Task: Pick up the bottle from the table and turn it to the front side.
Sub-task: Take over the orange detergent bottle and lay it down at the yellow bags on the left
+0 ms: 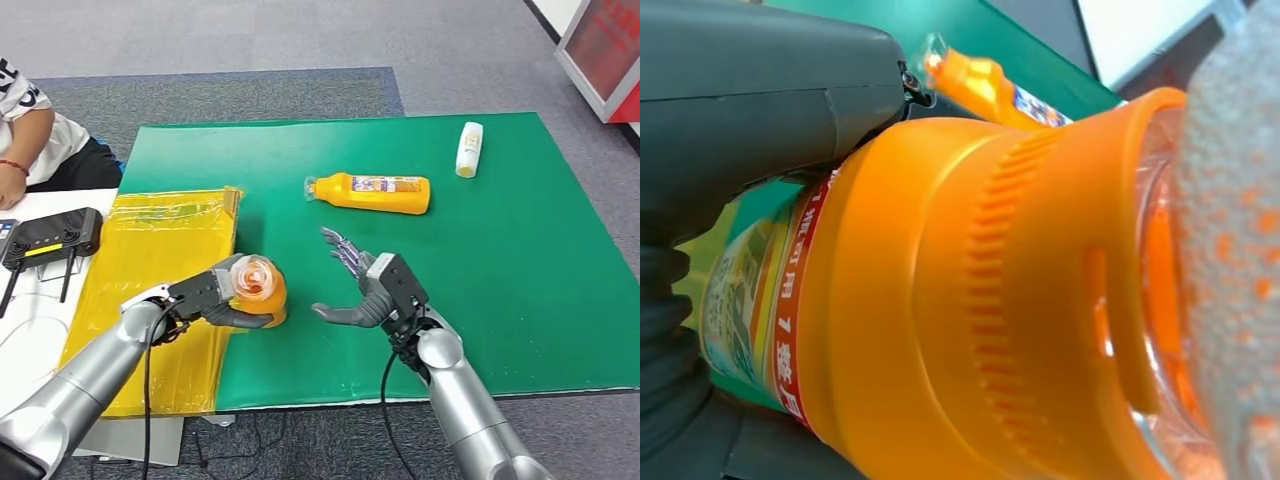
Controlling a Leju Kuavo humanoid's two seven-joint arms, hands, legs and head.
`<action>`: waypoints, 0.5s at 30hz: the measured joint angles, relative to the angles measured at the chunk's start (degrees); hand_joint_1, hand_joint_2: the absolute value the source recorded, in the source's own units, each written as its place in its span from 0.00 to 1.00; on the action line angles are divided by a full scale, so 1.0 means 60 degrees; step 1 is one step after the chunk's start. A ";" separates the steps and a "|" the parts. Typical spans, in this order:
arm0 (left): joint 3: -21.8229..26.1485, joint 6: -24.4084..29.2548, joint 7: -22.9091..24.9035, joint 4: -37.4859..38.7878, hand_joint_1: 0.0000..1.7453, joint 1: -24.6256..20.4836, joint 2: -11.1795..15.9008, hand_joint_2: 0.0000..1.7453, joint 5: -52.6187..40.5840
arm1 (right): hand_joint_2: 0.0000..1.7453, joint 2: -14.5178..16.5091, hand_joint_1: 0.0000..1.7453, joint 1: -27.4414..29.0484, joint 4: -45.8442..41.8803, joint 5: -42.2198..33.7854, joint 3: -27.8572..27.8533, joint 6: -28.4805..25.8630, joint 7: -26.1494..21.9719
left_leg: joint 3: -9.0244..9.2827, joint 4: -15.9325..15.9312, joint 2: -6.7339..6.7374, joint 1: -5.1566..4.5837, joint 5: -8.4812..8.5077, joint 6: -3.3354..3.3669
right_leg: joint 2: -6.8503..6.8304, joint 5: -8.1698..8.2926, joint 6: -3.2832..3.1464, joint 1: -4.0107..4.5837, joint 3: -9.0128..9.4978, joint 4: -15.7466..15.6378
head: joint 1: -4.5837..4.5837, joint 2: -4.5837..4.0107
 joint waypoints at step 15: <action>-0.1693 -0.0136 0.2764 0.0028 1.00 -0.1837 -0.0532 1.00 -0.1956 | 1.00 0.0013 0.00 0.0168 0.0000 0.0374 -0.0420 -0.0242 0.0213 | -0.0016 0.0002 -0.0002 -0.0001 0.0019 0.0006 | 0.0000 0.0024 0.0001 -0.0001 -0.0010 -0.0001 | 0.0002 0.0000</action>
